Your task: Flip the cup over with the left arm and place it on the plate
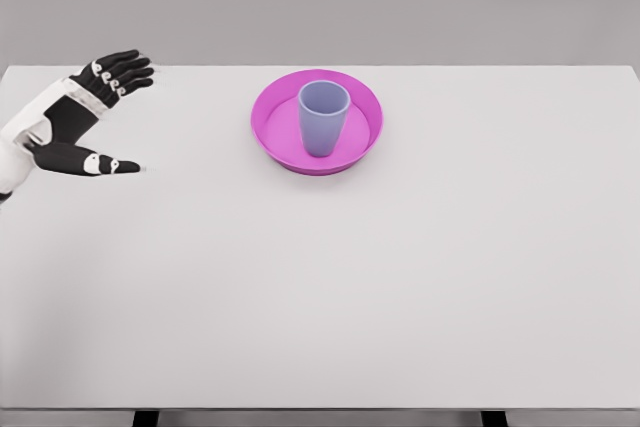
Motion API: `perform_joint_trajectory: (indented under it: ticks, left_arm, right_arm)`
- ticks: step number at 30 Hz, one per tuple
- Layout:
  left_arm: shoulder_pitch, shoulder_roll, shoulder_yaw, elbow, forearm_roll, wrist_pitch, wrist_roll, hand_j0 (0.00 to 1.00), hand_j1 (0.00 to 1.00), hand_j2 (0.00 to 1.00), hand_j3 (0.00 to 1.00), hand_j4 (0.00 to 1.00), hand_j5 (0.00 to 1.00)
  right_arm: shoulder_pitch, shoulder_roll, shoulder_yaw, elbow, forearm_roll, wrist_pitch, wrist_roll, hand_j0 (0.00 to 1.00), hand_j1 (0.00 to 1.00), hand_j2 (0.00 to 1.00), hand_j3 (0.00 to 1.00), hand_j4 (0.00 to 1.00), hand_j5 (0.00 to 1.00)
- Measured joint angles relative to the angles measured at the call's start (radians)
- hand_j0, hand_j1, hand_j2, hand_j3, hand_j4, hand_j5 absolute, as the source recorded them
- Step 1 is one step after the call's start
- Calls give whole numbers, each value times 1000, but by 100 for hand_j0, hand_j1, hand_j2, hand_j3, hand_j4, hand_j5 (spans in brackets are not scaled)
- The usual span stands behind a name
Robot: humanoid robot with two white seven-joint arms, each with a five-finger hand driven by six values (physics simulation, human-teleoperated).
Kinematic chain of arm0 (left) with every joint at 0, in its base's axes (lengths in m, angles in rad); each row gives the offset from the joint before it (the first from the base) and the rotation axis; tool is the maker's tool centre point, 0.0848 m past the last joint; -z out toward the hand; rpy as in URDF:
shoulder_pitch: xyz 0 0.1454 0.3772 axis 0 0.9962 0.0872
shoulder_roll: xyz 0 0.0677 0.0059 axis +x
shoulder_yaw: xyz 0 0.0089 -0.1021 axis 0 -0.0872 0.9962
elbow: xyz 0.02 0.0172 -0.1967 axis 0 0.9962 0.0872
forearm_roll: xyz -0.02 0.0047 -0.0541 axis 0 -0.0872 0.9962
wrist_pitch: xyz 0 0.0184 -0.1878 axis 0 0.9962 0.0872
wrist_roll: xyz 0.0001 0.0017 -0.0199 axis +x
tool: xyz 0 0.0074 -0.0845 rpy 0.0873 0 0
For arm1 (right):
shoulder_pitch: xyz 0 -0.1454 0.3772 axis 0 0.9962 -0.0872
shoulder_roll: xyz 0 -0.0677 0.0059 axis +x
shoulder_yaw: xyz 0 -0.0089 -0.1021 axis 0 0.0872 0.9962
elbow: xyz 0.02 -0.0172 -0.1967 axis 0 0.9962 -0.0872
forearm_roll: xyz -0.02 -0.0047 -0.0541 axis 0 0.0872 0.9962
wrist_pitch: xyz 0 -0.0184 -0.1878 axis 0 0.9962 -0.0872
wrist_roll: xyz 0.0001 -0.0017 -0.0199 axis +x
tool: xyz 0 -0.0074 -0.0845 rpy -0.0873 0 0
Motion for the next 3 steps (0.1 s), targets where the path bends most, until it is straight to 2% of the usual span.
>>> perform_joint_trajectory:
  ticks: [3]
  left_arm:
    - [2,19,-4,-7,0,0,-8,100,100,100,100,100,100]
  right_arm:
    - [0,0,0,0,0,0,0,100,100,100,100,100,100]
